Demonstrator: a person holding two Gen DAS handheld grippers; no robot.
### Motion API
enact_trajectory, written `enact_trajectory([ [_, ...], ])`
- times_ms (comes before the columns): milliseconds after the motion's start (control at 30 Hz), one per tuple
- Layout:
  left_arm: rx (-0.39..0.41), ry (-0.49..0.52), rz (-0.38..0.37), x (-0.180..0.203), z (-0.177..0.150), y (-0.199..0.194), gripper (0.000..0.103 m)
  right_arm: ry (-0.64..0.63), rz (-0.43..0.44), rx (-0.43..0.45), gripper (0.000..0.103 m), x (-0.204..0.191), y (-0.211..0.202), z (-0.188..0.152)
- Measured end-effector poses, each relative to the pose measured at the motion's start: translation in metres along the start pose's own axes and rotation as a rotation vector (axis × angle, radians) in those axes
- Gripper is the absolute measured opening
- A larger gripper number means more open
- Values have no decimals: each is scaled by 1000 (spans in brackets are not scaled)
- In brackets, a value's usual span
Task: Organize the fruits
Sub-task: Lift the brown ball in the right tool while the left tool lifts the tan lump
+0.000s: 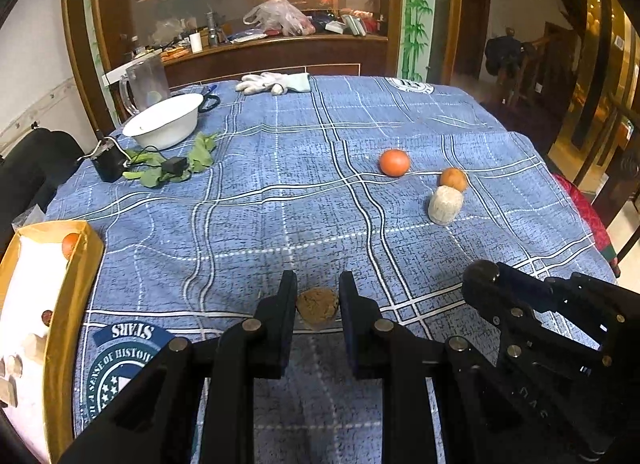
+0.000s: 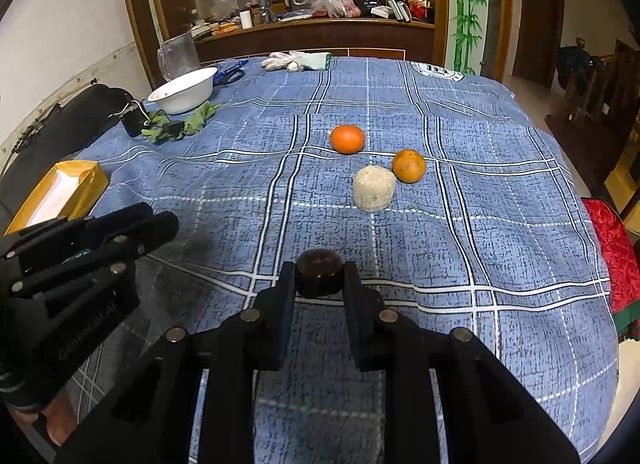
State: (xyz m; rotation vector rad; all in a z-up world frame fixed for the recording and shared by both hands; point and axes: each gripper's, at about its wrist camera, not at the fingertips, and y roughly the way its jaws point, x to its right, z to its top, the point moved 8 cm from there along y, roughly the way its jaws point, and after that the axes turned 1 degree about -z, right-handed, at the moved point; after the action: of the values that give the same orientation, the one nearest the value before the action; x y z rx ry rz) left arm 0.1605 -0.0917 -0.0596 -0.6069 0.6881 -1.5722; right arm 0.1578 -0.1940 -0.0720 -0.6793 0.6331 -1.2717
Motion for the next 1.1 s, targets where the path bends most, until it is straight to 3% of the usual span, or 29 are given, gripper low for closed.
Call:
enact_trajectory([
  [1100, 70, -110, 112, -67, -15, -39, 20, -60, 45, 46, 25, -63, -30, 0],
])
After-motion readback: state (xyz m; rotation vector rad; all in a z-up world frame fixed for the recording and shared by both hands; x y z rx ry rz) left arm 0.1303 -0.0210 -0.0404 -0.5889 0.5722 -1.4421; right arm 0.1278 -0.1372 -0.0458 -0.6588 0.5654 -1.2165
